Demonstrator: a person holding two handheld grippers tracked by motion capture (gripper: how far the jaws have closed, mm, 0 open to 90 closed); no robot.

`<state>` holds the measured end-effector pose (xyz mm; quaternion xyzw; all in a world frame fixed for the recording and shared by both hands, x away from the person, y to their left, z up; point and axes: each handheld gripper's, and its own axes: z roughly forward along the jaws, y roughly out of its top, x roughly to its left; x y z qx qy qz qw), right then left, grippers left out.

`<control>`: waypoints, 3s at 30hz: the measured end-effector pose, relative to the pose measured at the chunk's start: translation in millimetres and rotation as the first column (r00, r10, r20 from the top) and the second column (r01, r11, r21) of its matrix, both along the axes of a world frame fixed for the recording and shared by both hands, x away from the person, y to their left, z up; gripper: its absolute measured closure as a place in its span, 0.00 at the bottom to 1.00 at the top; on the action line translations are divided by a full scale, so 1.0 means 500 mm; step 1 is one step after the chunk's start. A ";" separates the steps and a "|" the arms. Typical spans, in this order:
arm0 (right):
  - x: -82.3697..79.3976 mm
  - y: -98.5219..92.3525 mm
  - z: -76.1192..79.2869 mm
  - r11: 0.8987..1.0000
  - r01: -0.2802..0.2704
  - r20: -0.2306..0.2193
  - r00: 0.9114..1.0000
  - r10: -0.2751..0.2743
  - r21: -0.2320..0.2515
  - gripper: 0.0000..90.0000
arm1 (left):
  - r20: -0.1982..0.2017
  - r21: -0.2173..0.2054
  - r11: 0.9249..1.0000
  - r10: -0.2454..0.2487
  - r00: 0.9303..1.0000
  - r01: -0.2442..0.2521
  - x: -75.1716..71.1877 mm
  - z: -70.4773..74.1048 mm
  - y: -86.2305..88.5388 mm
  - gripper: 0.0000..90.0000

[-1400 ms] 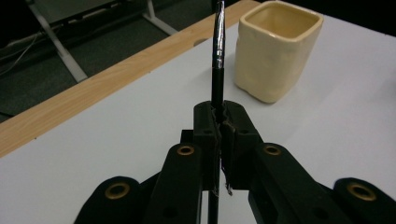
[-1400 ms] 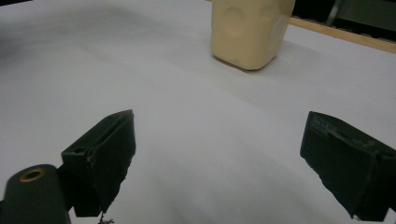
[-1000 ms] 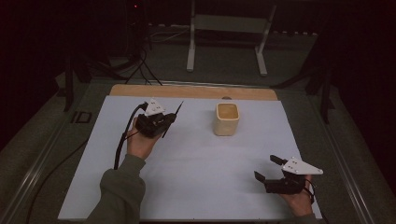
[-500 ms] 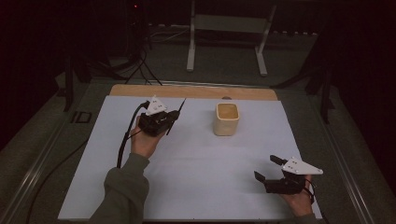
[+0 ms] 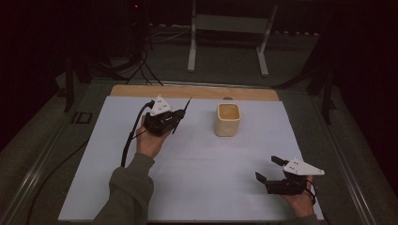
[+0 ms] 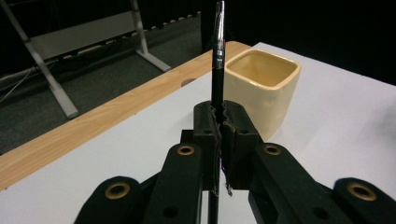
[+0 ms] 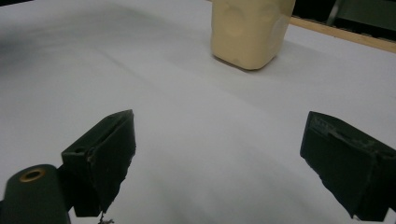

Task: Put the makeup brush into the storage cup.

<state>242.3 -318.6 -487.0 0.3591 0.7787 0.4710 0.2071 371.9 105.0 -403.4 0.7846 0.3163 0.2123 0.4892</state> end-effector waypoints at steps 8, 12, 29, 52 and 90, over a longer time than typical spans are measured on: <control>0.000 0.000 0.000 1.000 -0.001 0.000 1.000 0.001 0.000 0.11 | 0.012 -0.023 1.000 -0.003 1.000 0.003 0.004 -0.003 -0.014 0.95; 0.000 0.000 0.000 1.000 0.000 -0.001 1.000 0.000 0.001 0.11 | 0.015 -0.028 1.000 -0.009 1.000 0.009 0.007 -0.004 -0.024 0.95; 0.008 -0.006 0.017 0.995 0.026 -0.003 1.000 -0.026 0.100 0.12 | 0.030 -0.044 0.999 -0.028 0.999 0.029 0.008 -0.008 -0.043 0.95; 0.142 0.062 0.088 0.975 -0.061 0.010 0.998 0.060 0.212 0.12 | 0.040 -0.089 0.994 -0.065 0.997 0.069 0.002 -0.007 -0.068 0.95; 0.225 0.141 0.157 0.942 -0.169 0.040 0.985 0.165 0.289 0.15 | 0.047 -0.216 0.960 -0.172 0.984 0.178 -0.013 0.008 -0.089 0.95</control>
